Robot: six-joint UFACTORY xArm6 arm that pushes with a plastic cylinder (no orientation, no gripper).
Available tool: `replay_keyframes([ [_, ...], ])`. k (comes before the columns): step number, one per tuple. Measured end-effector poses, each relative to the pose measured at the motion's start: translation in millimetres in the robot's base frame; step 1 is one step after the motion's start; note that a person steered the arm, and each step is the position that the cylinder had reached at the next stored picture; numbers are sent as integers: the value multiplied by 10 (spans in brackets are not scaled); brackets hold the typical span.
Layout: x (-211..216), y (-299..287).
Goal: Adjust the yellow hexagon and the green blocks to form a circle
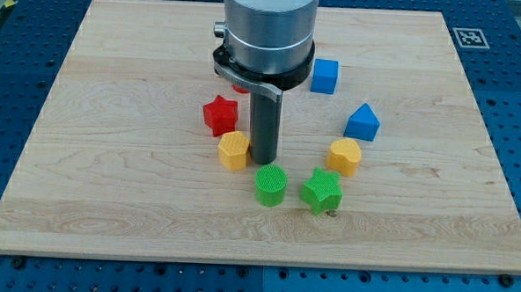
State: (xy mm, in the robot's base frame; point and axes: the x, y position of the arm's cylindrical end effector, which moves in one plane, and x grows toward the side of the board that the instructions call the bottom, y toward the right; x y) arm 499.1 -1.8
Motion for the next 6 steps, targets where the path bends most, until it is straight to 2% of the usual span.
replay_keyframes([
  [2,0,431],
  [6,124,478],
])
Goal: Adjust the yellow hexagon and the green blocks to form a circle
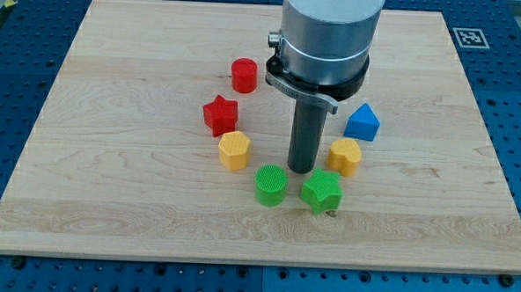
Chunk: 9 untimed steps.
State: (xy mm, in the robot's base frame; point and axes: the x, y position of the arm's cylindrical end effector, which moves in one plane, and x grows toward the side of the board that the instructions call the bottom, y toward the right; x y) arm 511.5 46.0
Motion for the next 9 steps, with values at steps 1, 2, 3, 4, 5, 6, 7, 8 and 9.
replay_keyframes([
  [1,11,1],
  [2,29,8],
  [3,85,24],
  [4,85,31],
  [5,90,53],
  [6,90,100],
  [7,90,124],
  [8,90,124],
  [9,96,124],
])
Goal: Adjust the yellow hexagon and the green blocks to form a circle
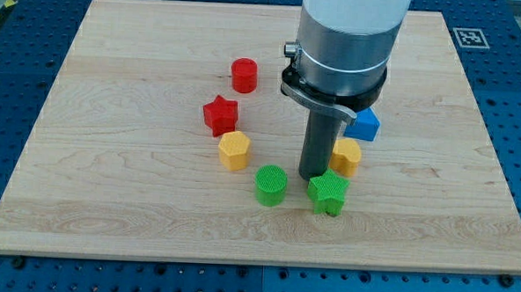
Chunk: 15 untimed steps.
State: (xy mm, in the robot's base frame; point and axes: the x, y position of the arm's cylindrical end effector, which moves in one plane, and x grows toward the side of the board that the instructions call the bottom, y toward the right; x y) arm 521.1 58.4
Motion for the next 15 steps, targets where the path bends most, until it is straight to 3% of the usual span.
replay_keyframes([
  [8,-133,-345],
  [11,40,-382],
  [15,-383,-361],
])
